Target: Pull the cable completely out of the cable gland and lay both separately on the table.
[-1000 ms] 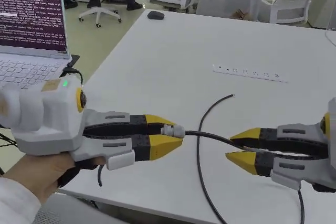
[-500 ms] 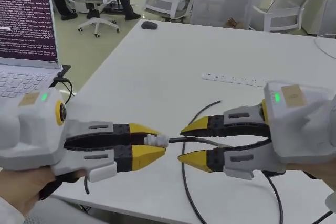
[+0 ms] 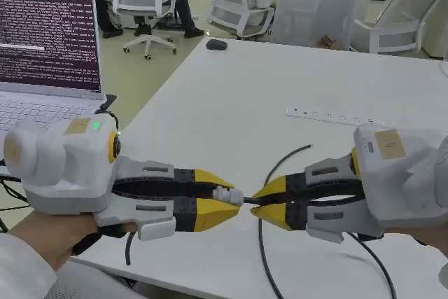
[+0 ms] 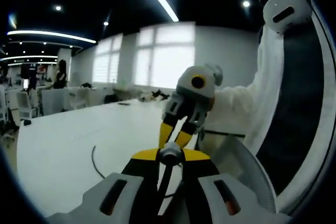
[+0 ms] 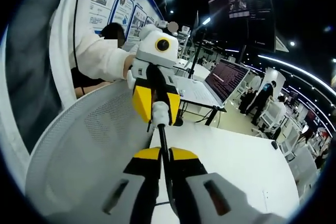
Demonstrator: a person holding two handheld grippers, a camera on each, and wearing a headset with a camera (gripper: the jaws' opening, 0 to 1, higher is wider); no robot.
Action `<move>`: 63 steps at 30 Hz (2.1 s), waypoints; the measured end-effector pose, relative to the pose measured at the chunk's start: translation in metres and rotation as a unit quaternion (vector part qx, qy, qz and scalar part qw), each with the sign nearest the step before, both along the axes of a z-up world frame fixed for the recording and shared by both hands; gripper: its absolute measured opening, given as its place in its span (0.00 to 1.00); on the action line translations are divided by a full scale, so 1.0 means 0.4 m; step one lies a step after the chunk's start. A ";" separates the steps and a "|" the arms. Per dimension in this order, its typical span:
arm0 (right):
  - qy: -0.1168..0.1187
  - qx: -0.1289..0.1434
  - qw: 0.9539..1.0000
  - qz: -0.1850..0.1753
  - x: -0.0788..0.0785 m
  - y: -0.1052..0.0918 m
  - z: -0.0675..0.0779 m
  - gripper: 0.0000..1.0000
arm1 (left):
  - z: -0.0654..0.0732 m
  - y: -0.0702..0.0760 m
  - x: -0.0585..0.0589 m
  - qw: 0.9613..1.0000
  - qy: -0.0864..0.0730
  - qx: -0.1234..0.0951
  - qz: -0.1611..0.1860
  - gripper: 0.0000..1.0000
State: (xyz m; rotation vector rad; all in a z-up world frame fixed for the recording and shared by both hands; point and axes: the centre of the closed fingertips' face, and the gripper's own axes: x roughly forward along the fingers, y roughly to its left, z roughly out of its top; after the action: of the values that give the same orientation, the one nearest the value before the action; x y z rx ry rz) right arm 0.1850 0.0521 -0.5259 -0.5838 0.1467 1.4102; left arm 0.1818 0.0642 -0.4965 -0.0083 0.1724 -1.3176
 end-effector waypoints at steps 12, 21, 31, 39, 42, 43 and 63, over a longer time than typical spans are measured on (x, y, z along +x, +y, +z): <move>0.011 0.014 1.000 -0.023 0.057 -0.025 -0.007 0.04 | 0.008 0.043 0.053 1.000 -0.004 -0.003 0.019 0.16; 0.027 0.017 0.998 -0.054 0.091 -0.065 -0.028 0.05 | 0.016 0.100 0.078 0.999 0.002 -0.015 0.048 0.16; 0.038 0.026 0.995 -0.084 0.097 -0.115 -0.023 0.06 | 0.023 0.110 0.092 0.998 0.006 -0.030 0.058 0.16; 0.041 0.013 0.995 -0.090 0.085 -0.120 -0.036 0.06 | 0.032 0.094 0.083 0.998 0.001 -0.032 0.047 0.16; 0.044 0.014 0.994 -0.100 0.088 -0.119 -0.033 0.13 | 0.039 0.085 0.078 0.999 -0.002 -0.034 0.040 0.16; 0.044 0.013 0.994 -0.103 0.090 -0.118 -0.032 0.17 | 0.042 0.081 0.076 0.999 -0.004 -0.036 0.037 0.16; -0.020 -0.025 0.999 -0.010 0.032 0.084 0.044 0.20 | 0.021 0.077 0.043 0.999 0.006 -0.047 -0.022 0.16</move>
State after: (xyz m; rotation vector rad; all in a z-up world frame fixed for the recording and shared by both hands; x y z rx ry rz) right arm 0.1979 0.0856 -0.5082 -0.6501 0.1553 1.3769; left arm 0.1991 0.0950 -0.4879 -0.0928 0.1206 -1.3694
